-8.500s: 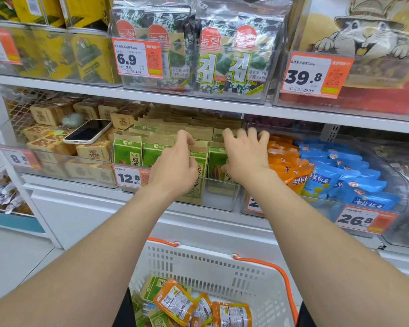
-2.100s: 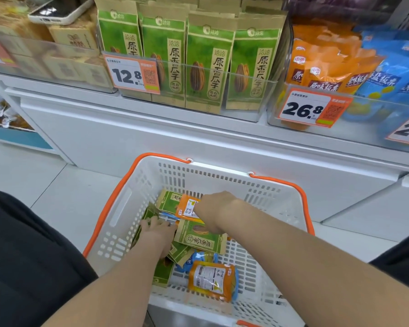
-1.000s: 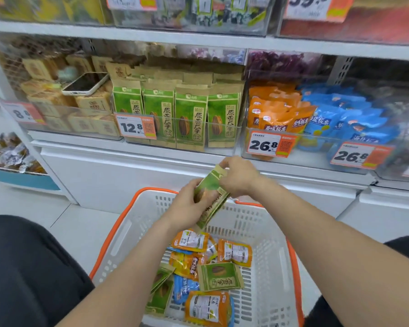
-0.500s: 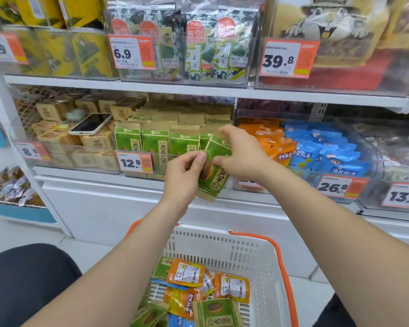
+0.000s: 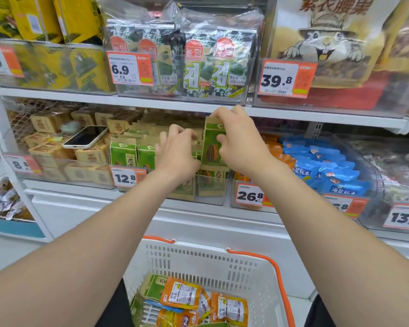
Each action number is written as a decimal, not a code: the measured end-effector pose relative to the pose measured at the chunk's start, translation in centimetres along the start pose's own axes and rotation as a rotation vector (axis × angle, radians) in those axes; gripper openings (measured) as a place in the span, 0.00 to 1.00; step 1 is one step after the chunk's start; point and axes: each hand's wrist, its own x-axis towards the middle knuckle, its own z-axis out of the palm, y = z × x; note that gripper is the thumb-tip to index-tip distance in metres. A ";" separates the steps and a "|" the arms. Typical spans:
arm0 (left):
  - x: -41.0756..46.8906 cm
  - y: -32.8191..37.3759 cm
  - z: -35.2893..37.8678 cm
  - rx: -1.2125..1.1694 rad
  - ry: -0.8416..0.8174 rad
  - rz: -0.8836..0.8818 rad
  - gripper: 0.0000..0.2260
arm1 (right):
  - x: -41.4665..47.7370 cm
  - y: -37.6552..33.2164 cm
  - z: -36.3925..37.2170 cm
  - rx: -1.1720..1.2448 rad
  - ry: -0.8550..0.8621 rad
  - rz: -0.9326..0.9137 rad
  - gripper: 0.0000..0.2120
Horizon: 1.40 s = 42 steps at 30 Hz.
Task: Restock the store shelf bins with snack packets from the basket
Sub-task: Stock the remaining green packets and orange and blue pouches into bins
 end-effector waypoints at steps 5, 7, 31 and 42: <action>0.5 -0.5 0.4 0.056 -0.039 -0.076 0.22 | 0.3 1.0 2.1 -0.072 -0.126 0.051 0.23; 0.5 -0.2 0.6 0.056 -0.025 -0.100 0.21 | 0.4 1.4 2.9 -0.121 -0.186 0.065 0.24; 0.0 -1.9 1.5 0.067 0.042 0.020 0.22 | 0.6 3.4 6.9 -0.447 -0.135 0.020 0.38; -1.7 -1.8 0.4 -0.033 0.051 0.130 0.12 | -2.1 -0.5 5.7 -0.332 0.141 0.084 0.18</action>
